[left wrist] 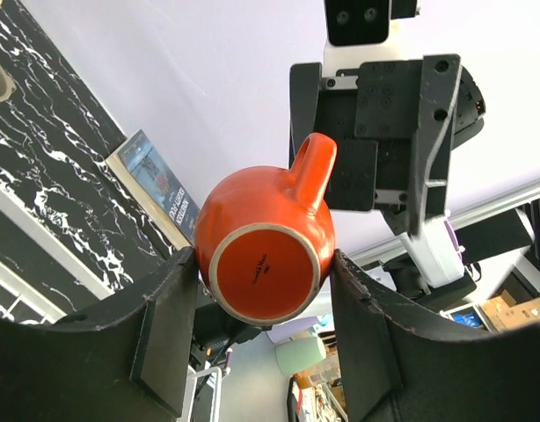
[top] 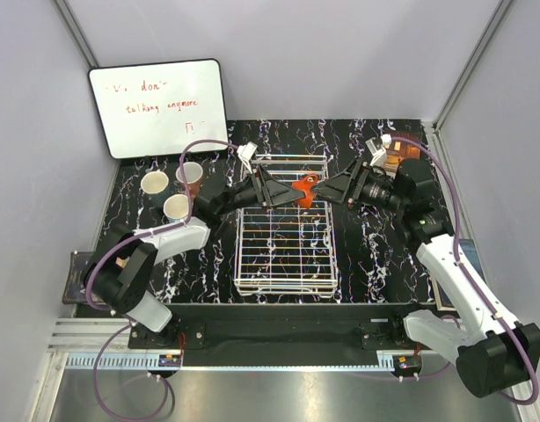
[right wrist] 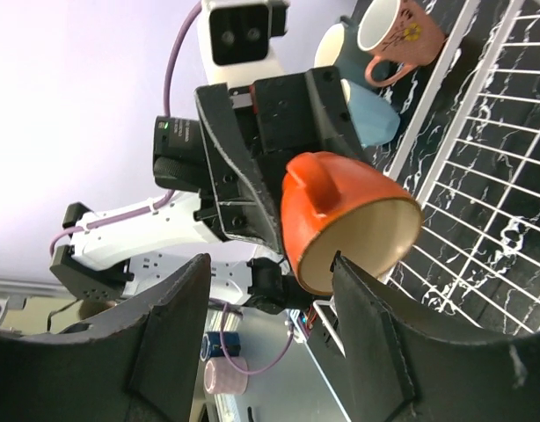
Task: Unload the cups from the dish rack
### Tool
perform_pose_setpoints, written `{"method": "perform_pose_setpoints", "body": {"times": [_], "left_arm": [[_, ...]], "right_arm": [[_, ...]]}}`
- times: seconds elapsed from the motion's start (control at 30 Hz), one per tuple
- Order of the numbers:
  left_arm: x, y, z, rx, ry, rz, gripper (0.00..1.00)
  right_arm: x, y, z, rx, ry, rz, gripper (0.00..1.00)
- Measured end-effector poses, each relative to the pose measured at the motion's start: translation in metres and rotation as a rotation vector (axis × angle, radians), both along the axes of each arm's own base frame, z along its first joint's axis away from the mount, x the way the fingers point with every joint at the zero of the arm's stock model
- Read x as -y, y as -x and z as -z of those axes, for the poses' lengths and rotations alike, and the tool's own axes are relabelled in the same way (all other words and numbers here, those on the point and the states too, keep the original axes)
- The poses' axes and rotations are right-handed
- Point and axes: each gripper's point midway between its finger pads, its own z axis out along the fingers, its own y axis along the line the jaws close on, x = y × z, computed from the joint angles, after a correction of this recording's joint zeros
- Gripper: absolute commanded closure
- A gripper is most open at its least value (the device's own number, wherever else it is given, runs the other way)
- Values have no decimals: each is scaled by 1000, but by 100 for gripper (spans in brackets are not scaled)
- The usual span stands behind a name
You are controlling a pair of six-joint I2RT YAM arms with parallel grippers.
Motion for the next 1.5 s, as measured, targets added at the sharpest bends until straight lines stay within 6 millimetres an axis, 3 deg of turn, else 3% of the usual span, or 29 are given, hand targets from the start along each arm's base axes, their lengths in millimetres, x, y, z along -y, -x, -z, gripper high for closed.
{"method": "perform_pose_setpoints", "body": {"times": [0.17, 0.23, 0.37, 0.63, 0.87, 0.93, 0.97, 1.0, 1.2, 1.27, 1.3, 1.37, 1.43, 1.5], "left_arm": [[10, 0, 0, 0, 2, 20, 100], [15, 3, 0, -2, 1, 36, 100], [23, 8, 0, -5, 5, 64, 100], [24, 10, -1, -8, 25, 82, 100], [23, 14, 2, -6, 24, 96, 100], [22, 16, 6, -14, 18, 100, 100], [21, 17, 8, -16, 16, 102, 100], [21, 18, 9, -15, 15, 105, 100], [17, 24, 9, -2, 19, 112, 100], [17, 24, 9, -3, 19, 113, 84], [17, 25, 9, -2, 18, 112, 68], [16, 25, 10, -5, 10, 112, 27], [17, 26, 13, -7, -8, 116, 1], [16, 29, 21, -20, -51, 132, 1]], "right_arm": [[-12, 3, 3, -11, 1, -43, 37], [-14, 3, 7, -21, 4, -55, 44], [-18, -1, 12, -40, 11, -61, 48], [-17, -5, 14, -30, 25, -47, 66], [-18, -5, 16, -30, 34, -44, 62], [-17, -6, 18, -37, 42, -34, 71], [-17, -7, 20, -42, 45, -30, 82], [-17, -7, 21, -48, 48, -30, 100], [-19, -4, 23, -68, 49, -39, 100], [-19, -3, 24, -69, 49, -43, 100], [-19, -3, 23, -67, 50, -43, 100], [-19, -3, 24, -67, 55, -38, 100], [-17, -1, 27, -70, 72, -29, 100], [-11, -5, 27, -52, 104, 19, 100]]}}
